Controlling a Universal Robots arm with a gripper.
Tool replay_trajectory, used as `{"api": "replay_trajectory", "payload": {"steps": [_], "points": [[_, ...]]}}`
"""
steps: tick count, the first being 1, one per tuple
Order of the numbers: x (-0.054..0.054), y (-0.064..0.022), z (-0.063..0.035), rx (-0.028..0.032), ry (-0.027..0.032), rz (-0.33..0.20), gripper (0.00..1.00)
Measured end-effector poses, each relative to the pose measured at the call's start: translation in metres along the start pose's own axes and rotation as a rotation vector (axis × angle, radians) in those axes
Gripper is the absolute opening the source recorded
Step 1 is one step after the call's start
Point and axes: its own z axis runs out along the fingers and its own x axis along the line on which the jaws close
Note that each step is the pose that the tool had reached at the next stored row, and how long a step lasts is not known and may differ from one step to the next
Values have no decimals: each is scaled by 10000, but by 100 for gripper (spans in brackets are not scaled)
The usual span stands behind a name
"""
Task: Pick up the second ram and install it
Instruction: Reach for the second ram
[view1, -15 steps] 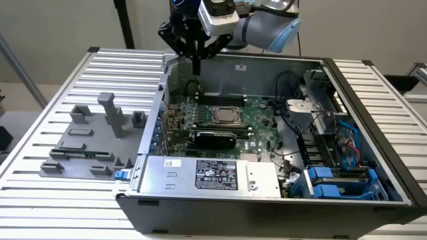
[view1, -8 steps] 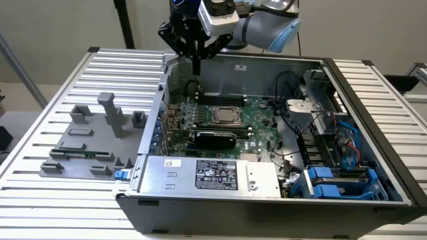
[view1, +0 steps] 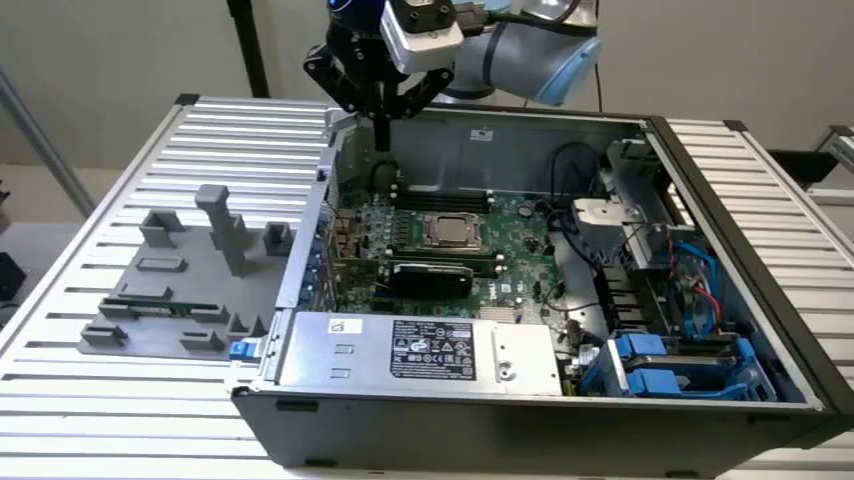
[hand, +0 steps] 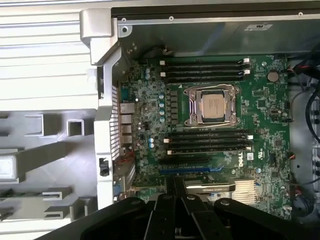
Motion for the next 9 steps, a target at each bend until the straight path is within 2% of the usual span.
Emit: {"api": "replay_trajectory", "payload": {"steps": [9], "points": [[398,-139,-14,-3,-36,-2,0]]}}
